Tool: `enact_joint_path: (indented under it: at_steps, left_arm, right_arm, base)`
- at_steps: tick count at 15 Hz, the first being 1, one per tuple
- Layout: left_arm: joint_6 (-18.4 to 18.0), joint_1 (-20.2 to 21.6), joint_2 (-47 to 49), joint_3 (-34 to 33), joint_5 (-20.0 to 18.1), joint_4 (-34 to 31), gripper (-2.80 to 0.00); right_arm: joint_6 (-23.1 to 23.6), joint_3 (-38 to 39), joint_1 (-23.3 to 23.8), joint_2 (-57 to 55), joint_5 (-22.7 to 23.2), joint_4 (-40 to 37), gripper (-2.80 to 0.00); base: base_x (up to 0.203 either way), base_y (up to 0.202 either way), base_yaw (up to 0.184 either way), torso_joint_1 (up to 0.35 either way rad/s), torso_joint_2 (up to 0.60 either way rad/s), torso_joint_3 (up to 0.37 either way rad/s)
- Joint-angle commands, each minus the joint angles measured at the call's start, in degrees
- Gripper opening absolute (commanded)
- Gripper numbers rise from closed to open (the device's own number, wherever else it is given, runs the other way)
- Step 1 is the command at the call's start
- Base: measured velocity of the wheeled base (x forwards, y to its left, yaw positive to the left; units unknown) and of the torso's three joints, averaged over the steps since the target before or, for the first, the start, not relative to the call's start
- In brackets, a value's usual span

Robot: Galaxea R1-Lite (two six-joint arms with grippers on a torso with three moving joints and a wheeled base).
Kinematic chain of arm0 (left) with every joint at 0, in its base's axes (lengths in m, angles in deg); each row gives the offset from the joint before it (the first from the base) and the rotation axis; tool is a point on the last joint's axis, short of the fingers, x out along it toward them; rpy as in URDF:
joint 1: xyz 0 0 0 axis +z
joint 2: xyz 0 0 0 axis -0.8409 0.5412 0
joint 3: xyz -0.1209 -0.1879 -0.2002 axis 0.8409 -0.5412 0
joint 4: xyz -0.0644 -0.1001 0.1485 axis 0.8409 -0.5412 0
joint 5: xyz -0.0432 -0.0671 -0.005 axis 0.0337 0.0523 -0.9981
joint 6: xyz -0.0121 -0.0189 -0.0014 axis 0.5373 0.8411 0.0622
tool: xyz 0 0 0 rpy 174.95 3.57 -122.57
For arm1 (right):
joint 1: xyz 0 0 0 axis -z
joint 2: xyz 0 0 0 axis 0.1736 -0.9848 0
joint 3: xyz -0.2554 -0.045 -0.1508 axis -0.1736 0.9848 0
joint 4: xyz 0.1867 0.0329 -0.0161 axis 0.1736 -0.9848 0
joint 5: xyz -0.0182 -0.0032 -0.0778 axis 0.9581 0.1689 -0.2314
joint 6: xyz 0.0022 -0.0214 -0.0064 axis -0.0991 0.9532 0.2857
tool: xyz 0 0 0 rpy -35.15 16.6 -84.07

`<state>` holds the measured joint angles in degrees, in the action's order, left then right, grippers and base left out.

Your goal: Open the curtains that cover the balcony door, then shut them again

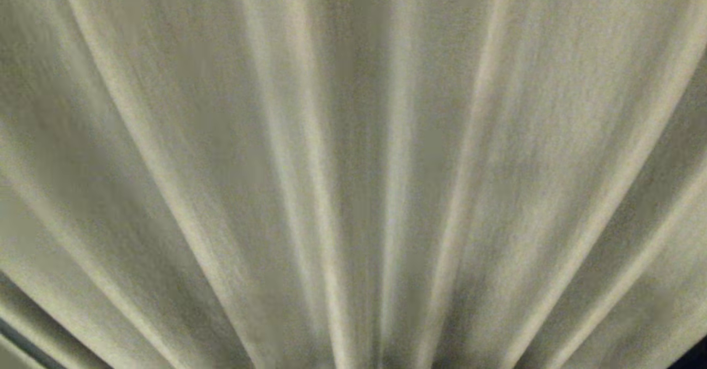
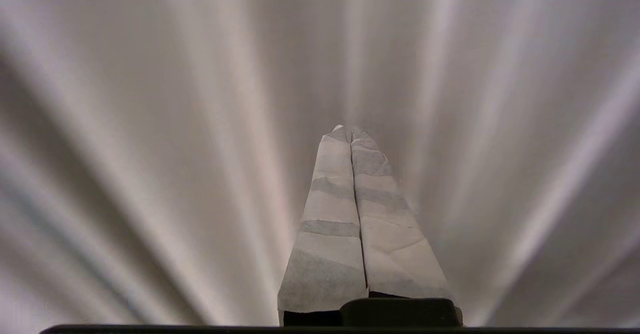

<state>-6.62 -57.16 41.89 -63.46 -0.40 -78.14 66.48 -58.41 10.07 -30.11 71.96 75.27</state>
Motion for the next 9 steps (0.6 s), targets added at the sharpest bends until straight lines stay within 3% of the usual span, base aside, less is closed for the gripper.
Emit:
enact_joint_path:
  at_steps: [1,9]
  left_arm:
    - [0.0,0.0,0.0,0.0,0.0,0.0,-2.80]
    - [0.1,0.0,0.0,0.0,0.0,0.0,-2.80]
  right_arm:
    - [0.0,0.0,0.0,-0.1,0.0,0.1,-2.80]
    - [0.0,0.0,0.0,-0.1,0.0,0.1,-2.80]
  base:
    - [-0.001,-0.006,0.150,0.002,0.00,0.003]
    - [0.000,0.000,0.013,0.000,0.00,0.000]
